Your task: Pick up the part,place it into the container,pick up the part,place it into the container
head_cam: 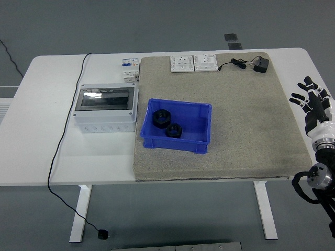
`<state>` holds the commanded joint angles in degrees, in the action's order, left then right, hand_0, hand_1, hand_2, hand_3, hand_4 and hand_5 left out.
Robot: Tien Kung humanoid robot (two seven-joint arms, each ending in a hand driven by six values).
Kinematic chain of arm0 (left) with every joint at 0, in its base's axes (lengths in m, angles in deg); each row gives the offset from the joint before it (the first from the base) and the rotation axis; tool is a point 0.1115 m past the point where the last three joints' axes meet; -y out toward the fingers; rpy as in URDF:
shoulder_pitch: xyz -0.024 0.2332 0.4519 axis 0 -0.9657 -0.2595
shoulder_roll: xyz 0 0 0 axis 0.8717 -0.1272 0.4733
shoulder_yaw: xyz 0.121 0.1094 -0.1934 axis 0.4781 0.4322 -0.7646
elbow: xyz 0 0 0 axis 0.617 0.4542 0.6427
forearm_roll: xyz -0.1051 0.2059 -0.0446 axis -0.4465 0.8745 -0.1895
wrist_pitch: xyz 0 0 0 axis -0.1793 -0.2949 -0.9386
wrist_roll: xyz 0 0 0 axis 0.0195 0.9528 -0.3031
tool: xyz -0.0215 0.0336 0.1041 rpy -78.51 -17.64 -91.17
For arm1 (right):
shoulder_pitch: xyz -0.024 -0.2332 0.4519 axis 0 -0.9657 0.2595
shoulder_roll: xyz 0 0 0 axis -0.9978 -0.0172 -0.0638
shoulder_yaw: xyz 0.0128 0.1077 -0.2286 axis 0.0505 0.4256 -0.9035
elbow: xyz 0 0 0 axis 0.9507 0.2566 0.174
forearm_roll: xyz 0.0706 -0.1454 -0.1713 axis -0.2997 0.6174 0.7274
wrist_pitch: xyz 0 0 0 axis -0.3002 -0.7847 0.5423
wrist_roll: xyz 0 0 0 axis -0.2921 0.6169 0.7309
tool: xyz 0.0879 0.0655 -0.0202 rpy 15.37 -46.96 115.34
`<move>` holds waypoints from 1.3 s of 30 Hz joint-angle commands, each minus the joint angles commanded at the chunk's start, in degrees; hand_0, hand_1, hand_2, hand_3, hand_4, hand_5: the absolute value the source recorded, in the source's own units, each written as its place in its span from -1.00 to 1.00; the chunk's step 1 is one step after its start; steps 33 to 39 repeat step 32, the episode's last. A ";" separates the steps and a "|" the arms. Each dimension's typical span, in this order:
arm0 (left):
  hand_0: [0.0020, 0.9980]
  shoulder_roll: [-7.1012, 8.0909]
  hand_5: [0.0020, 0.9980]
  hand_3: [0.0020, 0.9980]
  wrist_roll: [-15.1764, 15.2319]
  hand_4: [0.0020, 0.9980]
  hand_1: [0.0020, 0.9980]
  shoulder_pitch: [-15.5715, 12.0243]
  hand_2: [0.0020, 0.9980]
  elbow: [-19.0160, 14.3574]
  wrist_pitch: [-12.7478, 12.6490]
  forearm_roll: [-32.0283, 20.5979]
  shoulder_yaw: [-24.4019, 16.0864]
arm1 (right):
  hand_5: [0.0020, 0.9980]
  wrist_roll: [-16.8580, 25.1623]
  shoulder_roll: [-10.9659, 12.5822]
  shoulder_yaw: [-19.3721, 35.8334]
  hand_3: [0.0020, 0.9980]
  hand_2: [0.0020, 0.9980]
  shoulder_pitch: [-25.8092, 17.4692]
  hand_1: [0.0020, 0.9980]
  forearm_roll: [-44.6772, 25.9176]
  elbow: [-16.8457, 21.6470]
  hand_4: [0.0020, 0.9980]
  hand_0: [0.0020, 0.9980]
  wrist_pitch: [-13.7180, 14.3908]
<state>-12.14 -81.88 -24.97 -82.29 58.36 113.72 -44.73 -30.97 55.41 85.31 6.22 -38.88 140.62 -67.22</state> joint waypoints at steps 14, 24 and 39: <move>0.45 0.70 0.00 0.22 -0.05 0.28 0.29 0.63 0.41 0.00 0.05 3.15 -0.10 | -0.05 0.27 -0.21 1.15 0.14 0.19 -0.17 -0.17 -3.56 -0.30 0.51 -0.10 0.01; 0.46 1.14 0.03 0.25 1.89 0.33 0.29 0.95 0.45 0.00 0.24 3.89 -0.43 | -0.07 0.47 -0.60 0.75 0.13 0.16 0.14 -0.21 -6.48 -0.73 0.46 -0.13 -0.19; 0.46 1.31 0.03 0.25 2.80 0.34 0.28 0.94 0.45 0.00 0.28 4.46 -0.67 | -0.08 0.82 -1.12 -0.29 0.13 0.16 0.49 -0.21 -9.47 -1.09 0.45 -0.14 -0.56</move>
